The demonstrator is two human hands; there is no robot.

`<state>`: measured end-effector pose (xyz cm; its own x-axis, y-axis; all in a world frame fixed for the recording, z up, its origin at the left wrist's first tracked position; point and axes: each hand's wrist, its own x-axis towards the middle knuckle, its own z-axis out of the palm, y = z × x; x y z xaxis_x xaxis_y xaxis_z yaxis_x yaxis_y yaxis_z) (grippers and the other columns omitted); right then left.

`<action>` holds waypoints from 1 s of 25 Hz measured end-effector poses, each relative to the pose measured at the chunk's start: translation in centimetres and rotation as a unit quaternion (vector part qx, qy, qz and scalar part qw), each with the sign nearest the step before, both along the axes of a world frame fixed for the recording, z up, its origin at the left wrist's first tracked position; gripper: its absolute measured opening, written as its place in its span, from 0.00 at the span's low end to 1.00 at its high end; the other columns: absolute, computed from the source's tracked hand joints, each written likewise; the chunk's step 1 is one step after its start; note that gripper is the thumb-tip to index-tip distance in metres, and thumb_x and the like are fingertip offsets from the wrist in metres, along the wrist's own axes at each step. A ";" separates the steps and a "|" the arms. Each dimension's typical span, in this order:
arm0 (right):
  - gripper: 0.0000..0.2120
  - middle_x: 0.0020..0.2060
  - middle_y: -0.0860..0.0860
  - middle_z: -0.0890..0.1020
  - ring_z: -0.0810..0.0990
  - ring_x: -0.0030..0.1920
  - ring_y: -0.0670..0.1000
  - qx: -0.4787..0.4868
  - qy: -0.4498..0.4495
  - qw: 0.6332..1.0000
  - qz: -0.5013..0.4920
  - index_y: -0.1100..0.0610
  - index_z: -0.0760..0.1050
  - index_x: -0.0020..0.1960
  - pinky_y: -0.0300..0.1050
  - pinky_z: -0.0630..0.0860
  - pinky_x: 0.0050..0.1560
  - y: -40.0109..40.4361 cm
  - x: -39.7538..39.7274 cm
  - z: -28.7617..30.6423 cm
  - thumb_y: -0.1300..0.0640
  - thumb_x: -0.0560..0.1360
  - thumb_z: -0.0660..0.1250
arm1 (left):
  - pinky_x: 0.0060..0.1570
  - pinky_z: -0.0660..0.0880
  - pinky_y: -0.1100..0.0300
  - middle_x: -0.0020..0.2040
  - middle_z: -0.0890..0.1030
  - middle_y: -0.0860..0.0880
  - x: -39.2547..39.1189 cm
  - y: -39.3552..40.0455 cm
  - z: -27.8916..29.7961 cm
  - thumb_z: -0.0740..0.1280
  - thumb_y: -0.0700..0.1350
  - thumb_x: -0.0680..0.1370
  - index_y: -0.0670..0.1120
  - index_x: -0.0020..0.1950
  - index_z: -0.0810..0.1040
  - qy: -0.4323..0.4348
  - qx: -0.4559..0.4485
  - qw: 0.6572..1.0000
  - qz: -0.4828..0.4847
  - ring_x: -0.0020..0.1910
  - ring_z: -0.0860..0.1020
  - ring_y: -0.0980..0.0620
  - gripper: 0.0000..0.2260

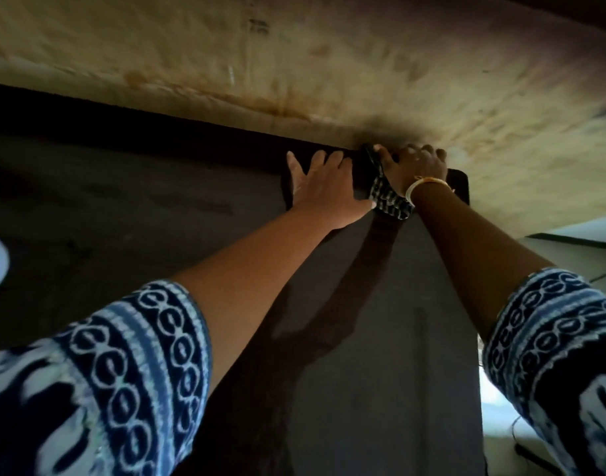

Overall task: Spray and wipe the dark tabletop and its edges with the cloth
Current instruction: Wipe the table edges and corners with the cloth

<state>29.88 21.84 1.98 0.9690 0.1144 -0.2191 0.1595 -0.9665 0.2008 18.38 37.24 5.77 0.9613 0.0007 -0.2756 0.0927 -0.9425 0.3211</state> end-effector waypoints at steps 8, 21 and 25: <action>0.26 0.63 0.59 0.75 0.71 0.64 0.62 0.089 -0.114 0.973 -0.179 0.57 0.76 0.63 0.59 0.61 0.67 -5.6 -0.1 -1.2 0.44 0.81 0.47 | 0.70 0.38 0.31 0.80 0.53 0.46 0.1 -2.5 -0.6 0.59 0.77 0.67 0.45 0.79 0.54 0.024 0.114 0.991 -0.068 0.78 0.51 0.44 0.51; 0.20 0.68 0.60 0.68 0.67 0.68 0.61 0.108 -0.161 0.951 -0.239 0.63 0.67 0.70 0.56 0.65 0.64 -6.1 -4.2 -0.2 0.57 0.81 0.52 | 0.71 0.40 0.33 0.80 0.53 0.50 -6.2 -2.4 0.4 0.58 0.61 0.79 0.47 0.79 0.57 -0.101 0.038 0.991 -0.080 0.79 0.49 0.51 0.32; 0.19 0.68 0.59 0.69 0.67 0.68 0.60 0.098 -0.104 0.937 -0.320 0.62 0.71 0.68 0.55 0.68 0.63 -7.9 -6.8 0.1 0.58 0.82 0.51 | 0.71 0.41 0.33 0.79 0.58 0.51 -9.5 -2.7 1.4 0.59 0.58 0.79 0.47 0.77 0.62 -0.111 0.016 0.992 -0.053 0.79 0.52 0.52 0.28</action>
<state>23.08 13.92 2.08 0.8721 -0.4865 -0.0531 -0.4882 -0.8723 -0.0278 8.87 34.53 7.18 0.9934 -0.0988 -0.0581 -0.0777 -0.9531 0.2925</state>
